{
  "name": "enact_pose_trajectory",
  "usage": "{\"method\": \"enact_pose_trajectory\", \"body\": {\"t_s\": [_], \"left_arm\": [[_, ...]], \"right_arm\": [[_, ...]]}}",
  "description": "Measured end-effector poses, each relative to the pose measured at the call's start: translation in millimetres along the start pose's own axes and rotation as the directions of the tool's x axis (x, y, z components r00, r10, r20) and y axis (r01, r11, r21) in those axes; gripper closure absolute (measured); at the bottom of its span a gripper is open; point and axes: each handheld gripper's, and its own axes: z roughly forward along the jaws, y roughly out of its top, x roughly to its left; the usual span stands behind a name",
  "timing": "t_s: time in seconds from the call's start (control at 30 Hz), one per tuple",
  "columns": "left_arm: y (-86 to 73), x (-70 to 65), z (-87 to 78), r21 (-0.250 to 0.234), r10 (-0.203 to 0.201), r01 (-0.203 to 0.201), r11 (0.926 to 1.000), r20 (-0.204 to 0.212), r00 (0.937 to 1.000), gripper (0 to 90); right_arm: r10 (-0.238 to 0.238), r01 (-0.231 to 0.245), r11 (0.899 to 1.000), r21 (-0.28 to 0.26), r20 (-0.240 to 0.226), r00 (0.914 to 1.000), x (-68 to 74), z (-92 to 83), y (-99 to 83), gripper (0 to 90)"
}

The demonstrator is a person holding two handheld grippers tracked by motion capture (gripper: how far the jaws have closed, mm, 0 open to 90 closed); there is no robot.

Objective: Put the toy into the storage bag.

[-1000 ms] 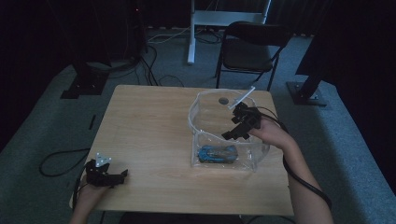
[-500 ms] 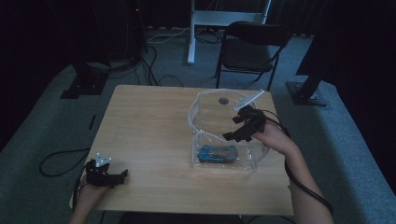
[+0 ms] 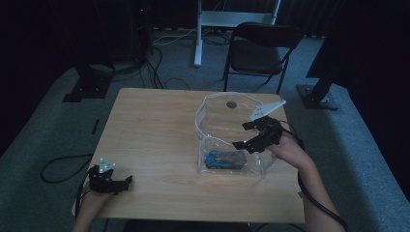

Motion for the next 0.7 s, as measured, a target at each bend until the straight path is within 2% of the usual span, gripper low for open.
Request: {"method": "enact_pose_trajectory", "body": {"t_s": [0.1, 0.17, 0.23, 0.33, 0.7], "left_arm": [[0.0, 0.0, 0.0, 0.0, 0.0, 0.0, 1.0, 0.0, 1.0, 0.2], [0.0, 0.0, 0.0, 0.0, 0.0, 0.0, 1.0, 0.0, 1.0, 0.2], [0.0, 0.0, 0.0, 0.0, 0.0, 0.0, 1.0, 0.0, 1.0, 0.2], [0.0, 0.0, 0.0, 0.0, 0.0, 0.0, 1.0, 0.0, 1.0, 0.2], [0.0, -0.1, 0.0, 0.0, -0.002, 0.002, 1.0, 0.0, 1.0, 0.2]], "right_arm": [[-0.006, 0.006, 1.0, -0.016, 0.002, 1.0, 2.3, -2.7, -2.7, 15.6], [-0.014, 0.015, 0.999, -0.053, 0.006, 0.9999, 6.1, -7.4, -7.2, 15.6], [-0.006, 0.005, 0.998, -0.06, -0.019, 0.9998, 7.5, -9.1, -9.4, 15.4], [-0.019, 0.018, 0.997, -0.075, -0.021, 0.9996, 11.4, -10.2, -12.8, 15.5], [-0.046, 0.042, 0.986, -0.162, -0.023, 0.9987, 30.1, -19.4, -23.8, 15.5]]}}
